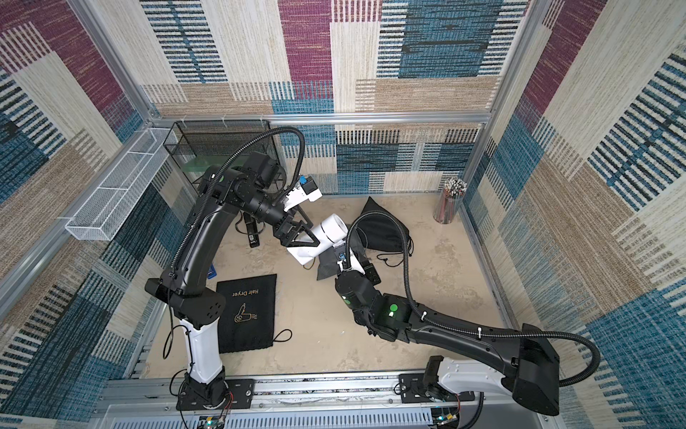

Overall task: Pack away hair dryers
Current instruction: Pick up the hair dryer from the center of the board.

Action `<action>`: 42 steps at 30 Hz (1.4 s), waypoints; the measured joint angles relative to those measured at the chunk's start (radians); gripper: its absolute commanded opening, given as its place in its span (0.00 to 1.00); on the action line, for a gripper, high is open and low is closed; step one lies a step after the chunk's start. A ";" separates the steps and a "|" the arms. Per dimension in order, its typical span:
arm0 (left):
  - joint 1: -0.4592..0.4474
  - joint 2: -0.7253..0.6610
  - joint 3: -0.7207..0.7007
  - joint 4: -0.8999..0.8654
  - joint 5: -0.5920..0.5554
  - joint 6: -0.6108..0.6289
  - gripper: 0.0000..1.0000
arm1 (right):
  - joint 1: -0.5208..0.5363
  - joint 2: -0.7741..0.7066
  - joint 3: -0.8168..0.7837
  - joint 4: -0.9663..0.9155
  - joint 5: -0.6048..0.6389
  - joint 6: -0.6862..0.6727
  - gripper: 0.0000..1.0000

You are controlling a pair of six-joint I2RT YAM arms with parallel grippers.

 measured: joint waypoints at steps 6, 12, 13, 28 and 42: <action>-0.006 -0.001 0.004 0.000 -0.002 0.051 0.98 | 0.013 -0.001 0.000 0.016 0.023 -0.029 0.00; -0.008 -0.005 -0.018 0.000 0.003 0.107 0.97 | 0.033 0.006 0.000 0.053 0.052 -0.076 0.00; -0.008 -0.004 -0.018 0.000 0.002 0.107 0.98 | 0.037 0.007 0.000 0.060 0.053 -0.084 0.00; -0.011 0.030 -0.021 0.000 0.006 0.193 0.90 | 0.082 0.035 0.007 0.149 0.099 -0.179 0.01; -0.011 0.011 -0.109 0.000 0.051 0.246 0.82 | 0.091 0.045 0.007 0.212 0.130 -0.219 0.01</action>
